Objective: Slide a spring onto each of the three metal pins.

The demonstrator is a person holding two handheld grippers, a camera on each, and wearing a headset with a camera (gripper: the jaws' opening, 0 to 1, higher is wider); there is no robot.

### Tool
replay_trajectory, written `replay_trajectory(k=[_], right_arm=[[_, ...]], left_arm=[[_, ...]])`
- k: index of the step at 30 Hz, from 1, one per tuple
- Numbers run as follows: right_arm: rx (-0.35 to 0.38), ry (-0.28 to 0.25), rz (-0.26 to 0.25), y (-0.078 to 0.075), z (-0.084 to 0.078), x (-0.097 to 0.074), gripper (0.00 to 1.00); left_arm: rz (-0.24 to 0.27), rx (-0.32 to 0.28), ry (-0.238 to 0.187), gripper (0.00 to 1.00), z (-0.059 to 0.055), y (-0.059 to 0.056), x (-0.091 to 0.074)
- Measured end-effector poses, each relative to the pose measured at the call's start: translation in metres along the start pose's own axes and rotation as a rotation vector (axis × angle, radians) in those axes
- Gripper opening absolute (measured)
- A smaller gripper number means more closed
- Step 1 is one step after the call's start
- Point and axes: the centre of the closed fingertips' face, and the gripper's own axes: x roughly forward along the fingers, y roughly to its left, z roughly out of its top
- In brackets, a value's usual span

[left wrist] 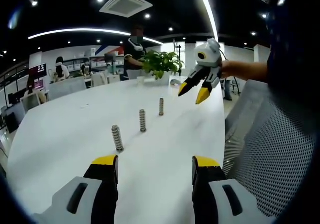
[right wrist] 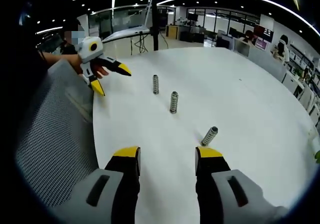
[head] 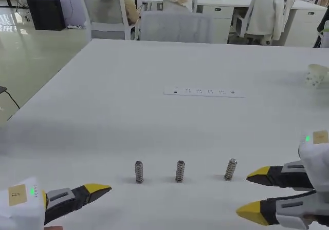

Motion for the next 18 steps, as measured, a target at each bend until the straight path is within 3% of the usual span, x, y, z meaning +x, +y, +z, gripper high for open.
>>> replay_trajectory(k=[2,4,18], right_arm=[[0.005,-0.008,0.0,-0.002,-0.002,-0.002,0.45],[-0.037,-0.05,-0.016,-0.005,0.001,-0.003,0.46],[-0.09,-0.083,-0.036,-0.012,-0.013,-0.005,0.55]], left_arm=[[0.002,-0.002,-0.001,0.54,0.0,0.001,0.0],[0.004,-0.003,-0.002,0.54,0.0,0.001,0.0],[0.013,-0.019,-0.002,0.55,-0.002,0.004,0.0]])
